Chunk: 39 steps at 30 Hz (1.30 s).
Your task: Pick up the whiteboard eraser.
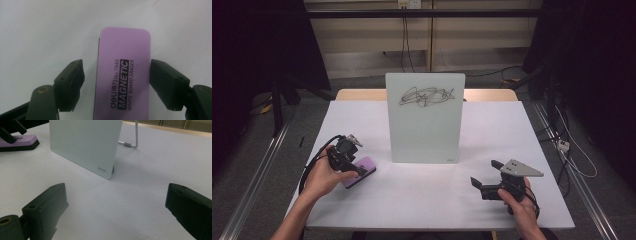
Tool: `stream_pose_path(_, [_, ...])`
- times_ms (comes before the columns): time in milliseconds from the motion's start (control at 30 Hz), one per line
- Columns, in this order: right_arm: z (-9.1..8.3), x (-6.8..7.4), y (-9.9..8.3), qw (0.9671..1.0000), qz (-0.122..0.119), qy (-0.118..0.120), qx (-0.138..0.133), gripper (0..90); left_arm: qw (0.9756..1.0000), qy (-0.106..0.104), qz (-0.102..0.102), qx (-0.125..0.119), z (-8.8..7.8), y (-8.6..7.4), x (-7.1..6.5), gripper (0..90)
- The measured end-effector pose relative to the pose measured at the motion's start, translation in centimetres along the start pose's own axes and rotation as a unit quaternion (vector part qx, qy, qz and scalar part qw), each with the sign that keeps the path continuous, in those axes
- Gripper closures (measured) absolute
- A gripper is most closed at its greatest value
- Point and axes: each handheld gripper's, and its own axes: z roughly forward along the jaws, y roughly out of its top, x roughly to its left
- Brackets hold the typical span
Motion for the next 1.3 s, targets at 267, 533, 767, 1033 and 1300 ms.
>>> stream_pose_path(267, [0.0,0.1,0.0,1.0,-0.001,0.001,0.003,3.5,0.9998,-0.002,0.003,0.022,0.3,-0.1,-0.2,30.9])
stream_pose_path(533, [0.2,0.1,0.0,1.0,-0.003,0.004,0.007,3.5,0.9996,-0.022,0.005,0.016,0.6,-0.5,0.0,40.1])
stream_pose_path(767, [0.1,0.2,0.0,1.0,-0.003,0.005,0.006,3.5,0.9998,-0.012,0.009,0.016,0.5,-0.5,-0.3,41.0])
stream_pose_path(1033, [0.1,0.2,0.0,1.0,-0.005,0.003,0.003,3.5,0.9998,-0.019,-0.002,-0.01,0.1,-0.6,-0.1,41.2])
stream_pose_path(1300, [0.1,0.1,0.0,1.0,-0.005,0.003,0.001,3.5,0.998,-0.012,-0.014,-0.06,-0.9,-0.8,-0.1,41.2])
